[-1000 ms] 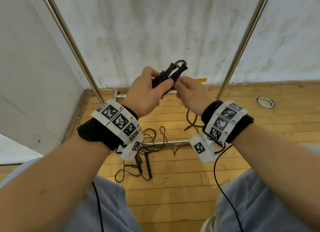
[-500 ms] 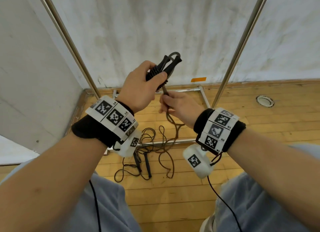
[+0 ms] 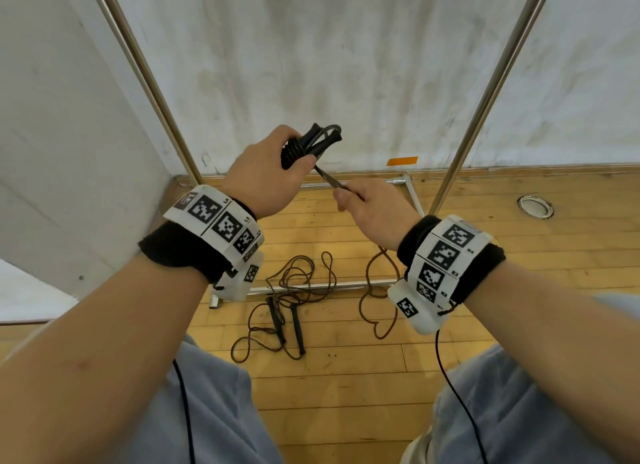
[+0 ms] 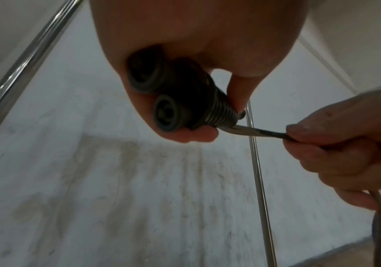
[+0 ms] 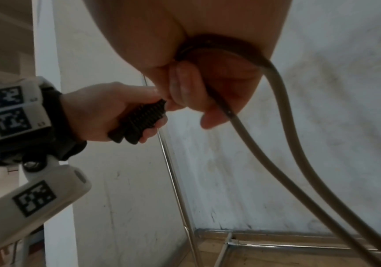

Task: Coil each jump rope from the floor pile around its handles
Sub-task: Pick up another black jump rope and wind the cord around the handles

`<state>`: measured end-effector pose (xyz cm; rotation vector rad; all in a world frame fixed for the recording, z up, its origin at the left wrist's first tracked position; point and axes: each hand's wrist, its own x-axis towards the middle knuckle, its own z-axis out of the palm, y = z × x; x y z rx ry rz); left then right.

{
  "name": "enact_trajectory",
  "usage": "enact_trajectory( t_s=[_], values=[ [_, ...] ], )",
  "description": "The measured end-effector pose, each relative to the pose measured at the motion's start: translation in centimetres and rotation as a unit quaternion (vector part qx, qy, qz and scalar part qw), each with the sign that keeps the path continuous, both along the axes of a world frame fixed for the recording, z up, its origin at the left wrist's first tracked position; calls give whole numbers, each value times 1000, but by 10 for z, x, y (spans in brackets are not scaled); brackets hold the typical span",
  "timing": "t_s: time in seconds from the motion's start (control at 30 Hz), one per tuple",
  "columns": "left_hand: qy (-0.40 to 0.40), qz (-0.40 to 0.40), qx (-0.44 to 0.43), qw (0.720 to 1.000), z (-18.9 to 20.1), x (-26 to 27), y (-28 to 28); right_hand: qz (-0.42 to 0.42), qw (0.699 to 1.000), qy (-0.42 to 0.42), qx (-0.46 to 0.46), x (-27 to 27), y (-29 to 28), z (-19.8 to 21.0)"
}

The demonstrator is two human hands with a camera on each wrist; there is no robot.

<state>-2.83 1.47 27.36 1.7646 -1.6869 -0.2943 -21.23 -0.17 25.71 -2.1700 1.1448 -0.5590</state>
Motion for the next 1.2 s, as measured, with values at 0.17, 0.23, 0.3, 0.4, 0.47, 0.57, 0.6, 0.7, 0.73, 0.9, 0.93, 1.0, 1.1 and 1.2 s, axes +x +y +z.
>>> enact_trajectory(
  t_s=[0.17,0.23,0.3,0.4,0.47,0.57,0.6,0.7,0.73,0.9,0.93,1.0,1.1,1.2],
  values=[
    [-81,0,46,996,-14,5,-4,9,998,57,0,-4,-1,5],
    [-113,0,62,992,-18,4,-6,17,996,87,-20,-5,-1,7],
    [-139,-1,73,988,-22,2,-7,23,993,107,-37,-6,-2,7],
    [-154,-17,92,984,-26,-2,-8,21,992,116,-46,-11,-4,5],
    [-169,-28,105,980,-28,-4,-8,18,992,114,-55,-13,-4,4],
    [-193,-37,121,973,-29,-8,-7,23,991,112,-73,-13,-1,2],
    [-198,-40,130,971,-30,-9,-6,29,990,113,-75,-13,0,2],
    [-220,-46,154,962,-31,-13,-3,49,990,116,-63,-16,0,0],
    [-227,-50,158,960,-32,-15,-2,53,990,114,-67,-17,-1,-1],
    [-237,-98,154,954,-36,-33,6,15,987,106,-119,-18,-7,-4],
    [-237,-109,146,954,-36,-36,8,4,988,98,-122,-19,-9,-4],
    [-235,-123,134,955,-33,-40,11,-12,989,79,-125,-20,-13,-2],
    [-217,-123,106,963,-27,-44,13,-36,990,58,-121,-21,-16,4],
    [-190,-131,77,970,-24,-48,17,-47,996,20,-76,-25,-21,8]
  ],
)
